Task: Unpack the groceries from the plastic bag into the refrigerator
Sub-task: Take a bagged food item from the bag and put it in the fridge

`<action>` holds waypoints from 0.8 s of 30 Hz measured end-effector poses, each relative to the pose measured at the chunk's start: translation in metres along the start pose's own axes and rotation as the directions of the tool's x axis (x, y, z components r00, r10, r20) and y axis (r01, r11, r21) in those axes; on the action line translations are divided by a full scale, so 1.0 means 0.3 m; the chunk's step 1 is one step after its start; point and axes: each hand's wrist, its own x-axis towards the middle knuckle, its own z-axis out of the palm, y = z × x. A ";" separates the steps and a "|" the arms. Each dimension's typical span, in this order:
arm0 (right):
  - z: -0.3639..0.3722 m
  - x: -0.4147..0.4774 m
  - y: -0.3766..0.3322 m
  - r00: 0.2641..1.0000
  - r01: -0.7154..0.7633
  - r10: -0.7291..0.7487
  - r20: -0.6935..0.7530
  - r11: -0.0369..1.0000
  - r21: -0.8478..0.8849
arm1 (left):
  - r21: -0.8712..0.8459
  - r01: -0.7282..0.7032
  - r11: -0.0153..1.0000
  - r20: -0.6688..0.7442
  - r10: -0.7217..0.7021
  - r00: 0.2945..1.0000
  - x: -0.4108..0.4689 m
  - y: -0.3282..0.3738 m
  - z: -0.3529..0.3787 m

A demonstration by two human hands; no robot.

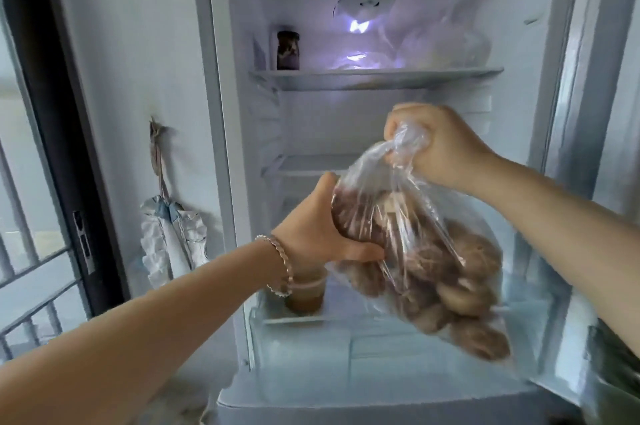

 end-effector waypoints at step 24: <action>0.546 -0.166 0.270 0.729 -0.454 0.396 0.559 0.890 -0.039 | 0.535 0.229 0.813 0.407 -0.486 0.774 -0.006 -0.432 0.008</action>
